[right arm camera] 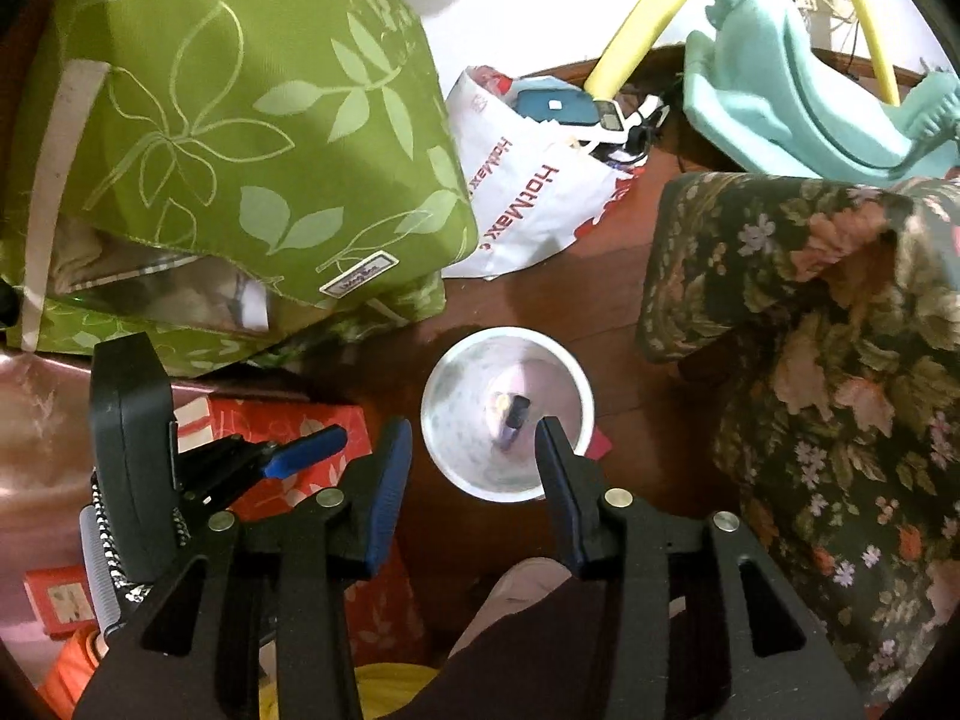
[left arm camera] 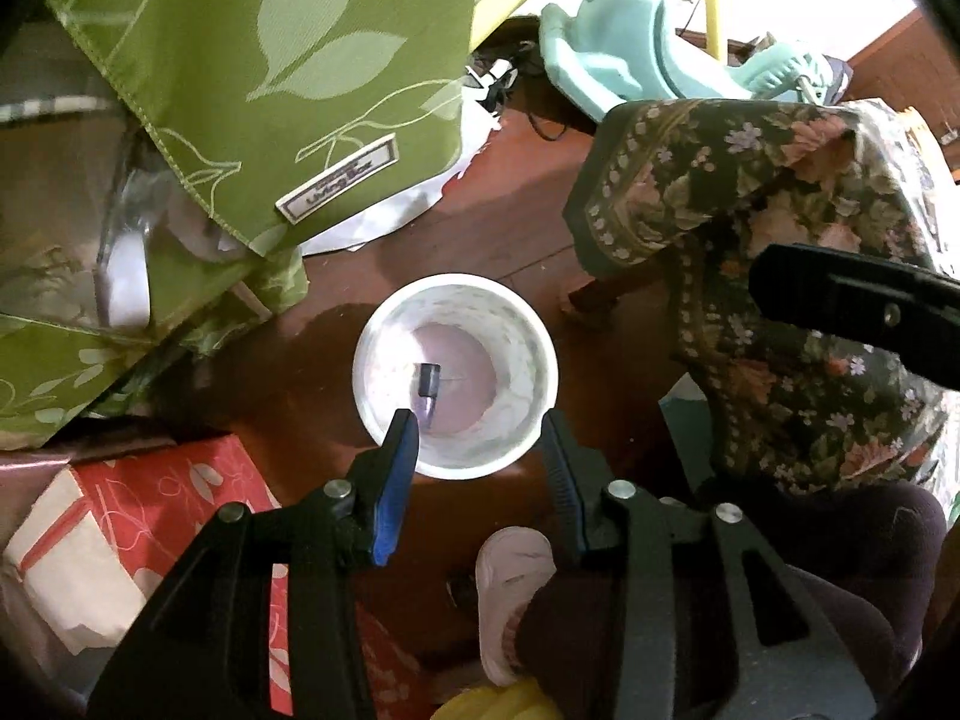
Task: Collect trash
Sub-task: 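Carry both items over the white bin and open both tools to drop them, then move both open tools back over the items on the bed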
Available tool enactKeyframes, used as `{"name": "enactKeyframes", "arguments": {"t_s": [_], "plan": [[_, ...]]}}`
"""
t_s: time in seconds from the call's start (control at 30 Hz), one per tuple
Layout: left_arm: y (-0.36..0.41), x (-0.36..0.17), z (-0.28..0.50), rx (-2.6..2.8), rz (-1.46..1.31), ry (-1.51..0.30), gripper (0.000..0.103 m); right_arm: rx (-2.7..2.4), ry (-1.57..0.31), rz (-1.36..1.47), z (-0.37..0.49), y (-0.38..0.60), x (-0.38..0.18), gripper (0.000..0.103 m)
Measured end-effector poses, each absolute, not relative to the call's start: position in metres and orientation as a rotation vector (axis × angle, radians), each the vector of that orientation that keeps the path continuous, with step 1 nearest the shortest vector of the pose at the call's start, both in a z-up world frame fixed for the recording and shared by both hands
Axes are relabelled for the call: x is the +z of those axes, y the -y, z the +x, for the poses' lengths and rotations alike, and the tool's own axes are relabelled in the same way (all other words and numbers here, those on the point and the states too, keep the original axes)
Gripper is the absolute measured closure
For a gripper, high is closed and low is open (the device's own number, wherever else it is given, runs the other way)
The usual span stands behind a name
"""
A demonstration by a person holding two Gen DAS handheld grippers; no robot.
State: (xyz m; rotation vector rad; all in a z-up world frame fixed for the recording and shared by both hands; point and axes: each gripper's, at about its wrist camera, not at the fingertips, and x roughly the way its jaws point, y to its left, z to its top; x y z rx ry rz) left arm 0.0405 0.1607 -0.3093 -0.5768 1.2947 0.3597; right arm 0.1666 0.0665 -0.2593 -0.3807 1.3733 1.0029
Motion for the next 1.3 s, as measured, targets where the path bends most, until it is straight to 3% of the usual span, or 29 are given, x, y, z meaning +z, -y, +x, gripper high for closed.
{"name": "enactKeyframes", "arguments": {"t_s": [0.5,0.9,1.3], "plan": [[-0.115,-0.228,0.056,0.320,-0.449,-1.173,0.061,0.940,-1.162,-0.322,0.164,-0.002,-0.179,0.064],[-0.030,-0.141,0.109,0.182,-0.297,-1.000,0.061,0.763,-0.960,-0.190,0.188,0.108,-0.104,0.064],[0.062,-0.115,0.193,-0.009,-0.184,-0.962,0.061,0.509,-0.887,-0.103,0.235,0.237,-0.079,0.064]]}}
